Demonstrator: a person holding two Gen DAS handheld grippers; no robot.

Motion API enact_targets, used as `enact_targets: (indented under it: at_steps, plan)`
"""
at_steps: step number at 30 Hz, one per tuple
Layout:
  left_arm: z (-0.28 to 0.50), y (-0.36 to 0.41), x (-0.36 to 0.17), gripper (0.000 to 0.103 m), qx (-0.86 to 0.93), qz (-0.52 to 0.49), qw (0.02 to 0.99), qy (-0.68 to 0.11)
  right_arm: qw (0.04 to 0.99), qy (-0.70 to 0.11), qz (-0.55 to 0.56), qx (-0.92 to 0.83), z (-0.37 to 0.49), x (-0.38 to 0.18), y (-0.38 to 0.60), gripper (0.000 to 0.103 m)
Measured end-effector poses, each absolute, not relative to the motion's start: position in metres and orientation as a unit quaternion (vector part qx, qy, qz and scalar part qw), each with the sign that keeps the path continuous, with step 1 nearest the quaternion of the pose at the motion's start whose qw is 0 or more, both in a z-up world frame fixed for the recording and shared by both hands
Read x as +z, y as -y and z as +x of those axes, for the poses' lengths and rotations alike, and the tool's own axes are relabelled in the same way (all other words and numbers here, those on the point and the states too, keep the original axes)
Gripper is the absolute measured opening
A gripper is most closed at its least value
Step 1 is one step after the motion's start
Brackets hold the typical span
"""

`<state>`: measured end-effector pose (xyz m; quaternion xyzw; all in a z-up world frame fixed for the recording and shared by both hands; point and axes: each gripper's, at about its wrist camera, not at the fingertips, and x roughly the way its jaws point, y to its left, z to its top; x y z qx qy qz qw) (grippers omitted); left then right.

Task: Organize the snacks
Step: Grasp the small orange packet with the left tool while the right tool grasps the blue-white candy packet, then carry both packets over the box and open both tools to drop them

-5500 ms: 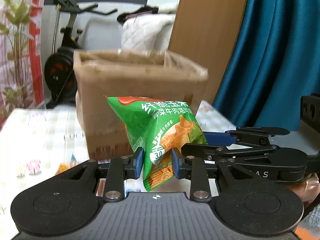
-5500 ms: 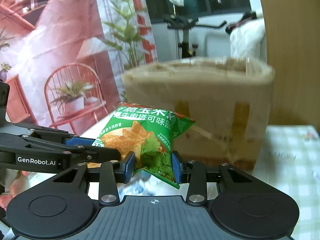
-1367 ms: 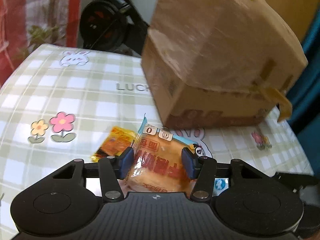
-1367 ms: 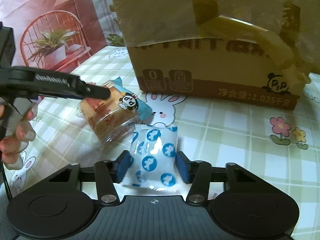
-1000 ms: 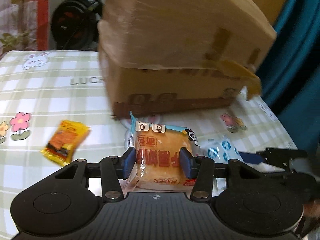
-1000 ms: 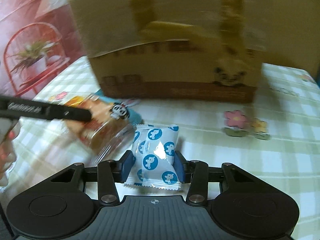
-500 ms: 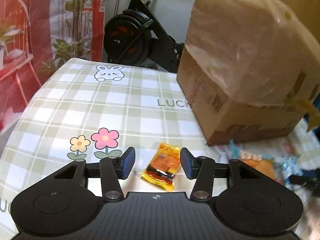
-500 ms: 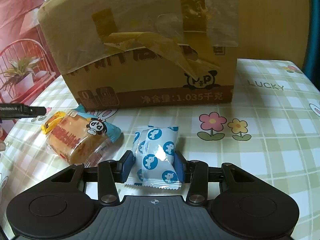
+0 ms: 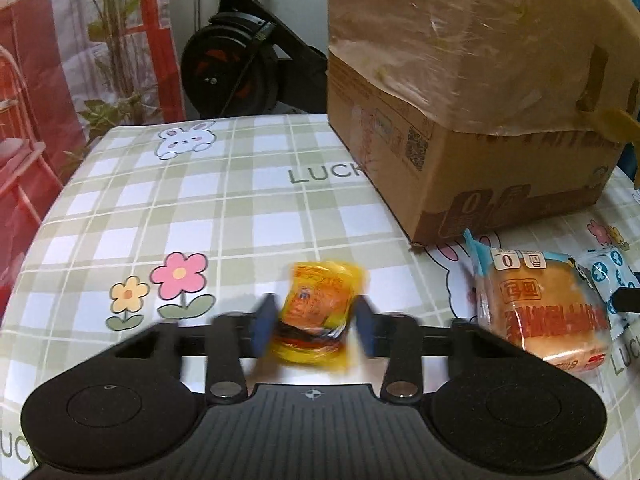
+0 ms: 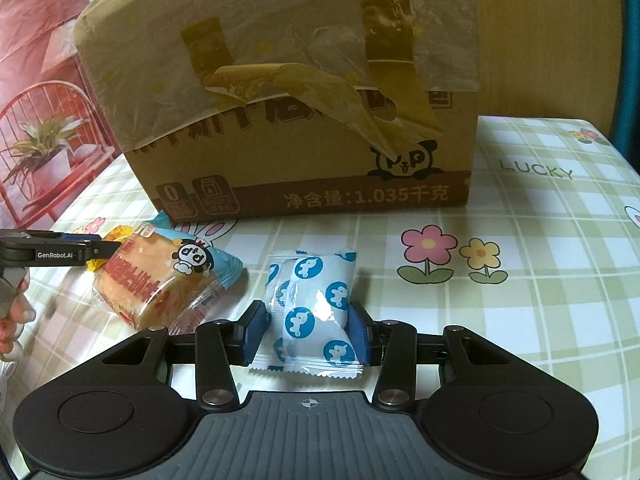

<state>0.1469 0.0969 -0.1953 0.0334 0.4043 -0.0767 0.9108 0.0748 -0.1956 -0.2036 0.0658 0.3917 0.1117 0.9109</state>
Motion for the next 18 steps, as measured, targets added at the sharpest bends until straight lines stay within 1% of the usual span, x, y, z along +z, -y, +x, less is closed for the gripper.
enact_targets:
  at_steps: [4, 13, 18]
  plan:
    - [0.142, -0.100, -0.190, 0.035, -0.086, 0.009, 0.908, -0.410, 0.911, -0.391, 0.067, 0.110, 0.073, -0.203, 0.194, 0.040]
    - [0.120, -0.089, -0.159, 0.035, -0.101, -0.002, 0.924, -0.369, 0.912, -0.387, 0.070, 0.117, 0.065, -0.196, 0.194, 0.038]
    - [0.113, -0.080, -0.134, 0.035, -0.115, -0.011, 0.933, -0.341, 0.918, -0.369, 0.078, 0.121, 0.056, -0.182, 0.198, 0.038]
